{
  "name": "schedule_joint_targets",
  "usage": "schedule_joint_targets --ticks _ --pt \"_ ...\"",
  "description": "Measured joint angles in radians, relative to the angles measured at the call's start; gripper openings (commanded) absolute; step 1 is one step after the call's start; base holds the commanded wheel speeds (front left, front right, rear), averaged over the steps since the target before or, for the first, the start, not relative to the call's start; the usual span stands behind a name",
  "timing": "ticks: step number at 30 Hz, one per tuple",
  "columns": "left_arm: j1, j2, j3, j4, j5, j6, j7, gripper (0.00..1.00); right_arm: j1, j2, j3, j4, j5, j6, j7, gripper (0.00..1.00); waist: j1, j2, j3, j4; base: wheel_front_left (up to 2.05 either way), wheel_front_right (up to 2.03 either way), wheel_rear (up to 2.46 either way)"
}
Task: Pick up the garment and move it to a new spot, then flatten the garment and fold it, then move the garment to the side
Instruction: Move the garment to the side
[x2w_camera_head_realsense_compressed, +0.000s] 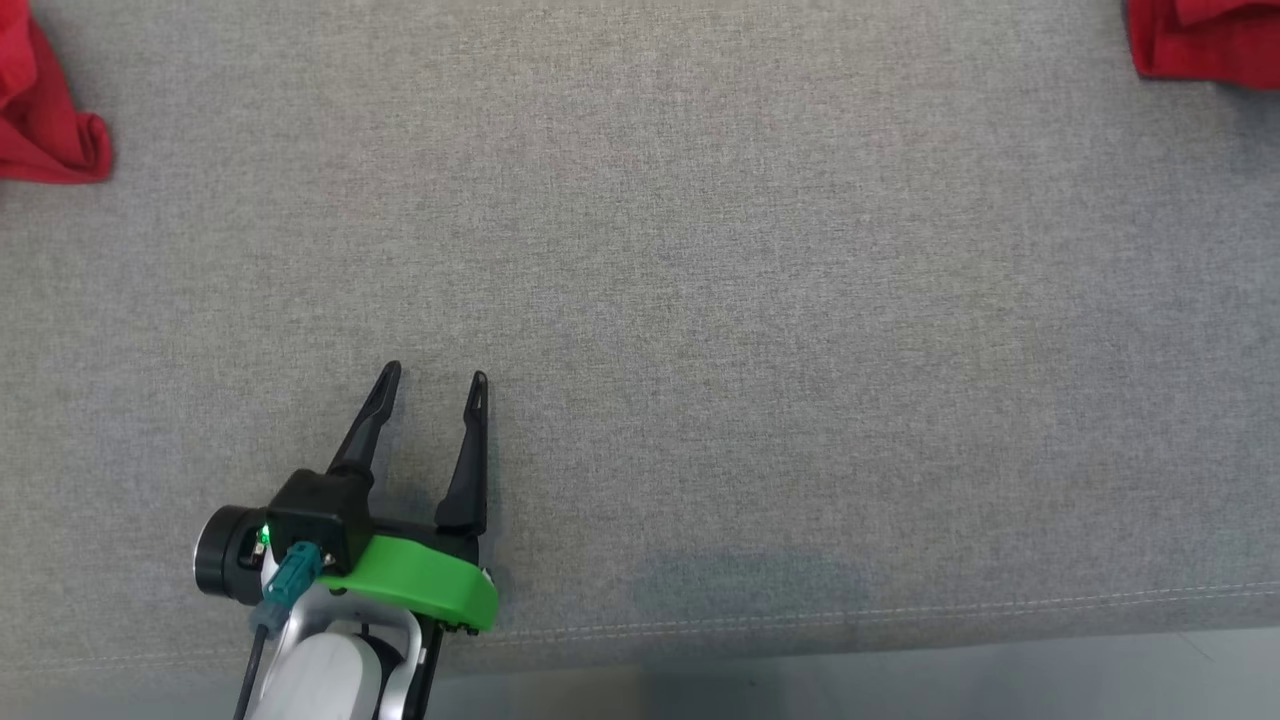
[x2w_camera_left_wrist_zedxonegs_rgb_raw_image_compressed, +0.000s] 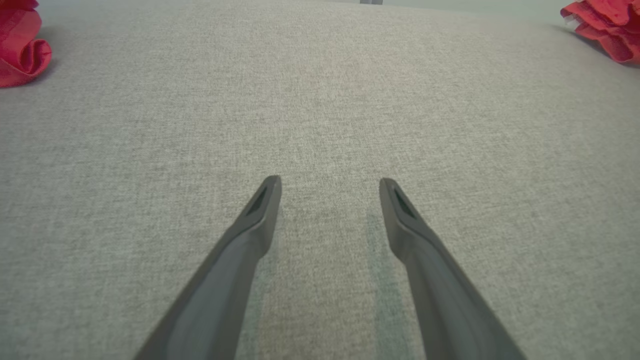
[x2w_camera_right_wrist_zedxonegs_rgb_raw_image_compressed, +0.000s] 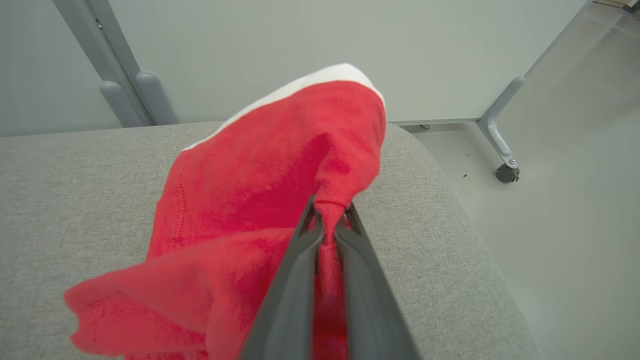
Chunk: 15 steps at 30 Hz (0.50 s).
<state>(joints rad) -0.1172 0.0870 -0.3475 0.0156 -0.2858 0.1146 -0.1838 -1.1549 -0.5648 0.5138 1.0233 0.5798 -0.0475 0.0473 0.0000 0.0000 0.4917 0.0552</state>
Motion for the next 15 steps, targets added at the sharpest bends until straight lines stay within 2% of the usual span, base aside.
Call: schedule_joint_targets --ticks 5,9,12,13,14,15 --pt "-0.019 0.0 -0.008 -0.004 0.002 0.0 0.007 1.0 -0.013 -0.03 0.02 0.021 -0.041 -0.018 -0.012 0.0 0.0 0.0 0.019 0.004 0.0 0.0 0.0" --pt "-0.021 0.0 -0.007 -0.003 0.002 0.0 0.007 1.0 -0.013 -0.023 0.02 0.042 -0.044 -0.028 -0.018 0.0 0.0 0.0 0.032 0.009 0.0 0.0 0.0" --pt "-0.021 0.001 -0.007 -0.003 0.002 0.0 0.007 1.0 -0.013 -0.02 0.04 0.047 -0.06 -0.034 -0.031 0.28 0.0 0.0 0.034 0.01 0.0 0.0 0.0" --pt "-0.021 0.001 -0.007 -0.002 0.002 0.0 0.007 1.0 -0.013 -0.021 0.044 0.051 -0.069 -0.035 -0.034 0.42 0.0 0.0 0.035 0.01 0.0 0.0 0.0" --pt "-0.021 0.001 -0.007 -0.002 0.002 0.0 0.007 1.0 -0.013 -0.021 0.044 0.058 -0.074 -0.035 -0.039 0.67 0.0 0.0 0.036 0.01 0.0 0.0 0.0" --pt "-0.021 0.001 -0.007 -0.001 0.002 0.0 0.007 1.0 -0.013 -0.023 0.047 0.07 -0.086 -0.046 -0.047 1.0 0.0 0.0 0.036 0.01 0.0 0.0 0.0"
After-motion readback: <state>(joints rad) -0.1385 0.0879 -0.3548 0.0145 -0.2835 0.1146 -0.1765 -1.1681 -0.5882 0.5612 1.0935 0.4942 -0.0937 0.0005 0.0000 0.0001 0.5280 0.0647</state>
